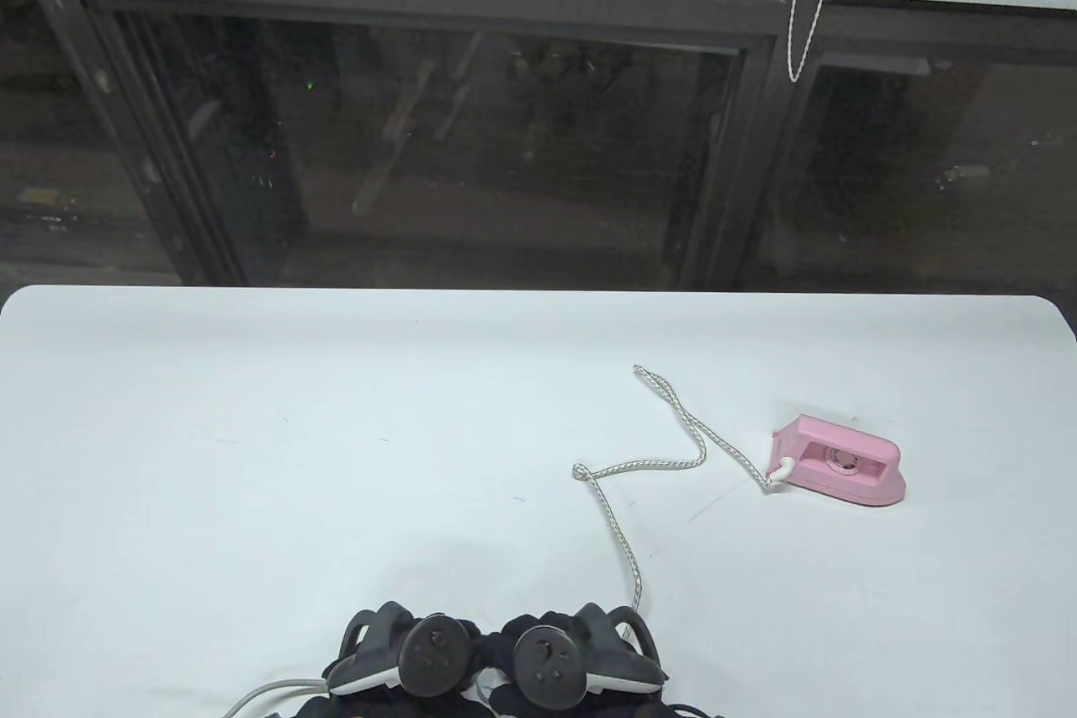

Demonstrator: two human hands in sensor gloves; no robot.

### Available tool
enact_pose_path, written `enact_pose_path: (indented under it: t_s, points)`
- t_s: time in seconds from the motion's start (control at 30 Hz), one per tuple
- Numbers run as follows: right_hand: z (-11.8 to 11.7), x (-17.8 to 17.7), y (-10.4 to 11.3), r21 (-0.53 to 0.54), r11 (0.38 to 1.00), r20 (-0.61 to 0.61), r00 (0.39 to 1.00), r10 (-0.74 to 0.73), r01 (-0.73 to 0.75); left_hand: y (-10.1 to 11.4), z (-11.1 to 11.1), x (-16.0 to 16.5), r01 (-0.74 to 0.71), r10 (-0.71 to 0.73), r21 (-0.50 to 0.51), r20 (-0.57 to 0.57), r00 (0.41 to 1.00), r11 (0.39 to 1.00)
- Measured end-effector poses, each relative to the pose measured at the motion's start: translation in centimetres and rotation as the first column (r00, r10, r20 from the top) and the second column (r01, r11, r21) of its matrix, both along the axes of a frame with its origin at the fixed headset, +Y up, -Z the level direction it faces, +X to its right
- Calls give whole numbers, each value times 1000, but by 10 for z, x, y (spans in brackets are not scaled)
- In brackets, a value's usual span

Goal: Unplug the electric iron

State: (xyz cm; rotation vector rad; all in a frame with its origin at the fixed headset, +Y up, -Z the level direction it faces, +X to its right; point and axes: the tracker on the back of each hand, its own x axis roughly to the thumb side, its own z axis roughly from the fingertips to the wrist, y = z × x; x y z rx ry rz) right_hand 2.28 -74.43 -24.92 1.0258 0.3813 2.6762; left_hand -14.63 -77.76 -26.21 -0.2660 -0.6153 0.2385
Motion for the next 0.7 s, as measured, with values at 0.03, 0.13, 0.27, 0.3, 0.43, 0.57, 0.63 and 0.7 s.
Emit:
enact_pose_path:
  t_s: [0.03,0.13,0.27,0.3,0.43,0.57,0.63,0.7]
  points:
    - [-1,0,-1,9,1000,7,1000,-7,7,-1,-2,-1,-24,24,-16,-10,1000,1000]
    - [0,-3,-6,36,999,9,1000,23,-23,-3,-6,-2,-60,60,-55,-5,998,997]
    - [2,-7,-6,87,996,14,1000,19,-21,-3,-6,-1,-33,33,-40,5,999,999]
    - [2,-8,-5,93,995,12,1000,23,-24,-3,-7,-1,-45,45,-52,8,999,998]
    - [7,-11,-5,197,979,-21,998,64,-58,-4,-6,-1,-38,38,-59,14,999,998]
    - [11,-14,-2,254,964,-34,995,91,-80,-3,-6,3,18,-17,-88,11,1000,996]
    - [14,-16,-1,317,942,-48,989,137,-115,-2,-6,4,29,-28,-89,12,1000,996]
    - [14,-17,0,320,940,-55,988,142,-117,-2,-6,4,34,-33,-85,13,999,996]
